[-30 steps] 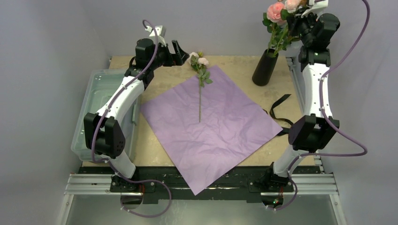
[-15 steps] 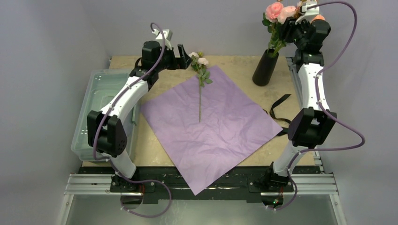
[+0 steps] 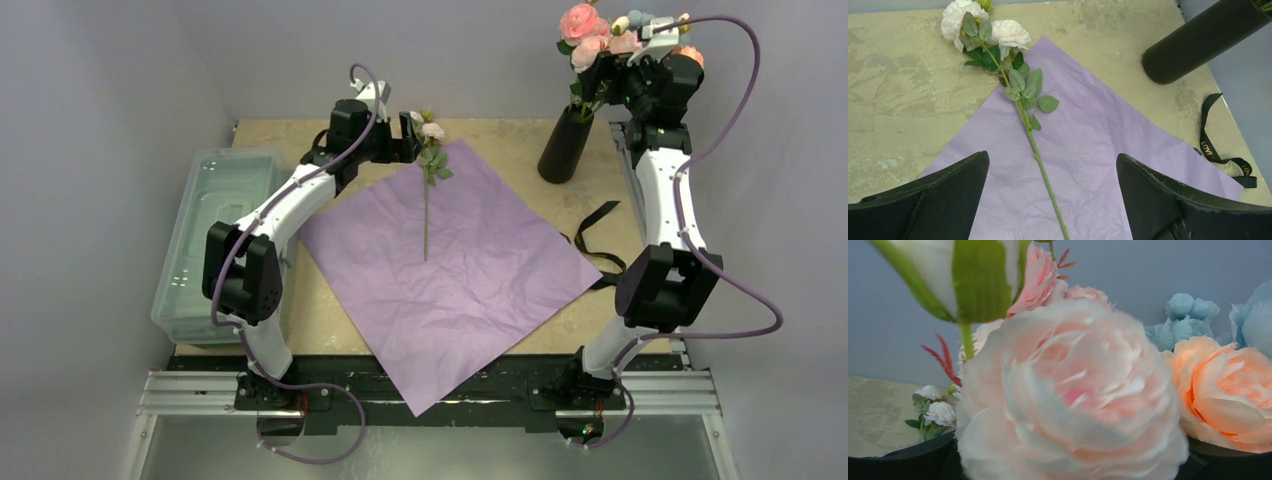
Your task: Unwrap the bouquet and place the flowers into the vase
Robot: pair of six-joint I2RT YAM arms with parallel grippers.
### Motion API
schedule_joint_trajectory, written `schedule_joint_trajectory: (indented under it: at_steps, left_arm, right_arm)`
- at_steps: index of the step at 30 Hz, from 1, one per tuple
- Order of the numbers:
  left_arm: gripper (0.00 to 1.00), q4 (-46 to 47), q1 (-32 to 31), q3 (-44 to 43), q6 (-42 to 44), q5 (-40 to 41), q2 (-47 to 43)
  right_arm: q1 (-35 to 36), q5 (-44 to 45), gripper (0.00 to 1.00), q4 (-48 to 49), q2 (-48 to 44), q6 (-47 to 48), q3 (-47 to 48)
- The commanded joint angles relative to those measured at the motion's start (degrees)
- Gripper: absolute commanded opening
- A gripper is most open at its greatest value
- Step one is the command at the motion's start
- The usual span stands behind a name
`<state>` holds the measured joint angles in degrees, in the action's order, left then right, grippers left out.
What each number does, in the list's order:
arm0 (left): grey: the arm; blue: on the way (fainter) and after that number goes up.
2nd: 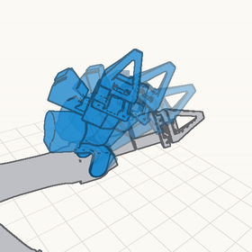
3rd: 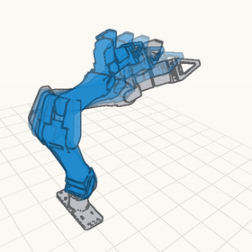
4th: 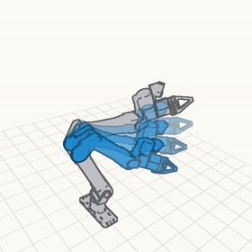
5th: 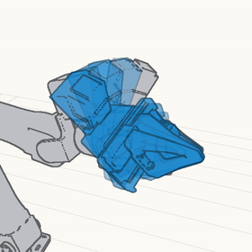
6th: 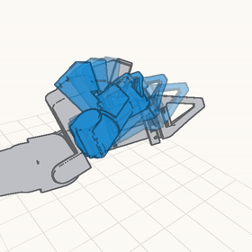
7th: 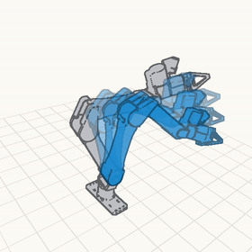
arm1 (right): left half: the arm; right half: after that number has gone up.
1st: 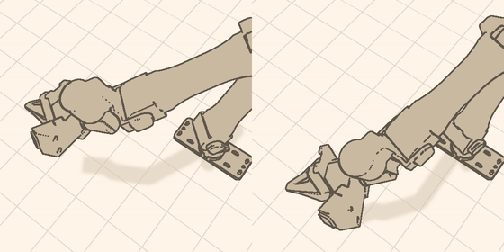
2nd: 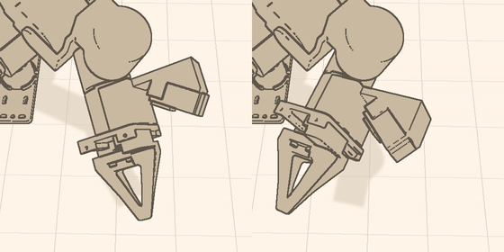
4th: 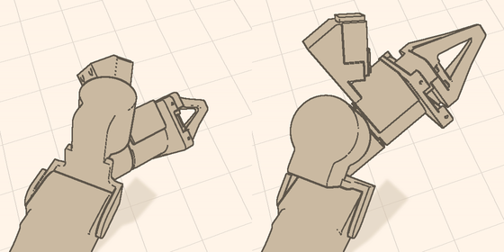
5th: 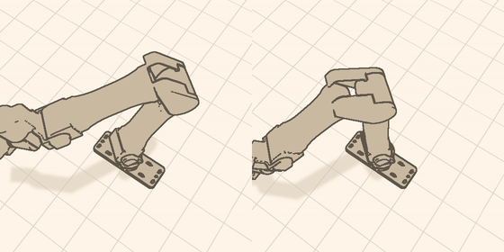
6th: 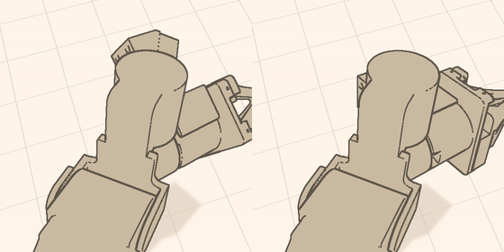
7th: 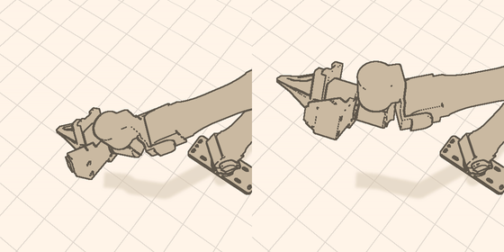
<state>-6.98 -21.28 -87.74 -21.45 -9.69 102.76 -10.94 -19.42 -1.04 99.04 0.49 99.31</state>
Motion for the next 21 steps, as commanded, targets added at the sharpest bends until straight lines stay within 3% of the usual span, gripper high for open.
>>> schedule_joint_trajectory:
  at_steps: [1, 9, 21]
  left_arm:
    - [1.0, 1.09, -1.24, -0.37, 0.66, 2.75, 2.65]
    - [0.99, 2.43, -3.91, -2.7, -0.21, 3.93, 8.41]
    - [1.0, 2.48, -6.06, -8.62, 6.68, 12.25, 18.67]
  right_arm:
    - [-0.13, -3.1, 0.98, 1.21, -5.68, 0.26, -2.33]
    - [-0.09, -7.51, 0.98, -1.27, -9.62, 0.65, -5.96]
    - [-0.11, -12.03, 0.98, -2.64, -18.65, -0.14, -12.18]
